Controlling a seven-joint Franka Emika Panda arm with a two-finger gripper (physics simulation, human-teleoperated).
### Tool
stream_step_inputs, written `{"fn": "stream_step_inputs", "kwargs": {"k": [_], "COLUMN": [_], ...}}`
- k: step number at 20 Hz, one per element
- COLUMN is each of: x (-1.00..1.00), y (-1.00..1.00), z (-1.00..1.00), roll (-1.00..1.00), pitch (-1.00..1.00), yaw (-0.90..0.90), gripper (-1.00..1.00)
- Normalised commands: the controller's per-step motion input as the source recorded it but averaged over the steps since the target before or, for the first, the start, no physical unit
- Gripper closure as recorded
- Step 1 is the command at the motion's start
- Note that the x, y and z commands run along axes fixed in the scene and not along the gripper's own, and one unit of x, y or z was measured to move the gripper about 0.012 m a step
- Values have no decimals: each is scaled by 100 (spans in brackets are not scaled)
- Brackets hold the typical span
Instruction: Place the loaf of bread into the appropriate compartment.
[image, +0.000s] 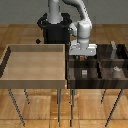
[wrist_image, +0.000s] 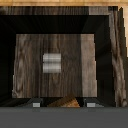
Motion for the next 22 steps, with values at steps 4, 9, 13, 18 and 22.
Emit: {"fn": "stream_step_inputs", "kwargs": {"k": [4, 9, 13, 18, 22], "x": [0, 0, 0, 0, 0], "y": [0, -20, 0, 0, 0], "z": [0, 0, 0, 0, 0], "roll": [0, 0, 0, 0, 0], "pitch": [0, 0, 0, 0, 0], "yaw": [0, 0, 0, 0, 0], "gripper": [-100, -100, -100, -100, -100]}}
